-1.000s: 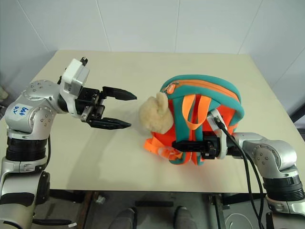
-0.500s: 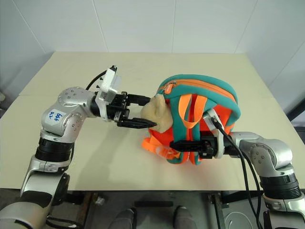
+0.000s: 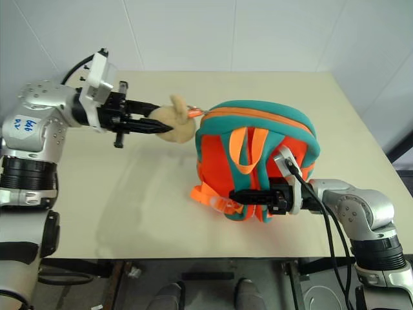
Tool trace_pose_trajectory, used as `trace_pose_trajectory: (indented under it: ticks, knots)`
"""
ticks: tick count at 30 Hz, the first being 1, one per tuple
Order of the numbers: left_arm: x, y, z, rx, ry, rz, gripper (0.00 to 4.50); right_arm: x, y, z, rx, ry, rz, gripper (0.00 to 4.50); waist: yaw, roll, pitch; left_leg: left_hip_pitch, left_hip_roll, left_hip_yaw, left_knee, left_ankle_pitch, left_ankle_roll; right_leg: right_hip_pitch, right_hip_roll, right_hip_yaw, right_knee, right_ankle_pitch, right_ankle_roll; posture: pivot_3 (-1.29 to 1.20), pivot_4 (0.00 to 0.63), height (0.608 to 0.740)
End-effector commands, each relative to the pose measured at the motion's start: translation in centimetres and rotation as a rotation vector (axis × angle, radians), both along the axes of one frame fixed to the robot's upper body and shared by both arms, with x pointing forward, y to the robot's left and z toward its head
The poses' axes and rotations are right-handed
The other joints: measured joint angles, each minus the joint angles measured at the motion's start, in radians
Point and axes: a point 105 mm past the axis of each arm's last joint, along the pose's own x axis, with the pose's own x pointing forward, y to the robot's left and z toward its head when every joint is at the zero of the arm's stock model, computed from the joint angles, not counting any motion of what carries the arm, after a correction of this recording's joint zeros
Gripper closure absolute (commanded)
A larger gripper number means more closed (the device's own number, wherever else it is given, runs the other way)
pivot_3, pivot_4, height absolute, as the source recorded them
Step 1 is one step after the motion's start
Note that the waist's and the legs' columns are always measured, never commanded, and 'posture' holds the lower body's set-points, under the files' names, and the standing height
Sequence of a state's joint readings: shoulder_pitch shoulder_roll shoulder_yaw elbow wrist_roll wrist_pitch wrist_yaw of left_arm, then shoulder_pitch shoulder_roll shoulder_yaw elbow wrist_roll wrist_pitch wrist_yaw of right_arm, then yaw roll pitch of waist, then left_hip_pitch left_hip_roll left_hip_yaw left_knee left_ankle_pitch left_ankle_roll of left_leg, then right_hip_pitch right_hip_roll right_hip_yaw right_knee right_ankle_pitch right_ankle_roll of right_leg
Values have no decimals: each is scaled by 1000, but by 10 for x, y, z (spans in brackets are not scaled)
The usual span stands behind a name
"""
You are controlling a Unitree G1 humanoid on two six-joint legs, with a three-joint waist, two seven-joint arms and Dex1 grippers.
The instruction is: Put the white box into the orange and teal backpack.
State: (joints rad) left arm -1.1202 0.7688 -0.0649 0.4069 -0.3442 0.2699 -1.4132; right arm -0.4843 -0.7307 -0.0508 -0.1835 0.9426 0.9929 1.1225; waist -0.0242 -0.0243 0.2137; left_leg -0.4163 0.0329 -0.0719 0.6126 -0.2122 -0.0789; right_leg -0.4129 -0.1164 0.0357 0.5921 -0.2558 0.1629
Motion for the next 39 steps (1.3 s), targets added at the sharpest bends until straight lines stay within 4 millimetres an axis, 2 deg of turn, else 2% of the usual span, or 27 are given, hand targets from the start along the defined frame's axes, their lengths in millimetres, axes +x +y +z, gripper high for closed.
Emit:
trace_pose_trajectory:
  ticks: [1, 4, 7, 8, 11, 13, 16, 20, 22, 24, 29, 31, 35, 39]
  knots:
    - [11, 30, -1, 93, -33, 94, 3464, -4, -4, 7, 21, -34, -11, 4490, -4, 0, 0, 0, 0, 0, 0, 0, 0, 0, 0, 0, 0, 0, 0, 0, 150, 740]
    - [28, 32, -23, 123, -2, 126, 3464, -4, -6, 6, 21, -34, -27, 4490, -2, 0, 0, 0, 0, 0, 0, 0, 0, 0, 0, 0, 0, 0, 0, 0, 150, 740]
    - [39, 20, -52, 118, 49, 109, 3464, -3, -4, 8, 27, -39, -29, 4490, -1, 0, 0, 0, 0, 0, 0, 0, 0, 0, 0, 0, 0, 0, 0, 0, 150, 740]
    - [40, 11, -66, 139, 57, 77, 3464, -4, -4, 9, 29, -39, -27, 4490, 1, 0, 0, 0, 0, 0, 0, 0, 0, 0, 0, 0, 1, 0, 0, 0, 150, 740]
    - [39, -9, -89, 168, 73, 2, 3464, -6, -4, 9, 30, -37, -27, 4490, 1, 0, 0, -1, 0, 0, 0, 0, 0, 0, 0, 0, 1, 0, 0, 0, 150, 740]
    - [40, -29, -104, 148, 98, -38, 3464, -7, -5, 9, 31, -33, -30, 4490, 1, 0, 0, -2, 0, 0, 1, 0, 0, -1, 0, 0, 1, 0, 1, 0, 150, 740]
    - [40, -41, -123, 157, 116, -53, 3464, -8, -4, 9, 37, -32, -32, 4490, 3, 0, 0, -2, 0, 0, 1, -1, 0, -1, 0, 0, 1, 1, 1, 0, 150, 740]
    - [37, -42, -144, 167, 158, -46, 3464, -10, -3, 8, 45, -29, -35, 4490, 5, 0, 0, -2, 0, 0, 1, -1, 1, -1, 0, 0, 1, 1, 2, 0, 150, 740]
    - [35, -35, -160, 159, 208, -17, 3464, -10, -2, 6, 58, -16, -46, 4490, 6, 0, 0, -1, 0, 0, 1, -1, 1, -1, 0, 0, 1, 1, 2, 0, 150, 740]
    - [34, -28, -168, 121, 269, 24, 3464, -8, -2, 6, 81, 11, -62, 4490, 7, -1, 0, -1, 0, 0, 1, -1, 1, -1, 0, 0, 1, 1, 1, 0, 150, 740]
    - [29, -16, -170, 92, 283, 47, 3464, -7, -1, 2, 57, -4, -69, 4490, 3, -1, -1, 5, 0, 0, 1, -1, 0, 5, 0, 0, 1, 1, 0, 0, 150, 740]
    - [18, -13, -163, 86, 258, 9, 3464, -1, -5, 2, 23, -78, -116, 4490, -4, 0, -1, 7, 0, 0, 0, -1, 0, 6, 0, 0, 1, 1, -1, 0, 150, 740]
    - [-6, -10, -149, 40, 235, 3, 2256, 3, -14, 13, -11, -228, -157, 3092, -8, 0, -1, 9, 1, 3, -2, -1, 0, 5, 0, 2, 2, 0, -2, 0, 150, 740]
    - [-26, 8, -141, -37, 230, 97, 958, -3, -31, 16, -115, -336, -180, 1777, -3, 0, -1, 8, 1, 3, -3, -2, -1, 4, 0, 3, 3, -1, -2, 0, 150, 740]
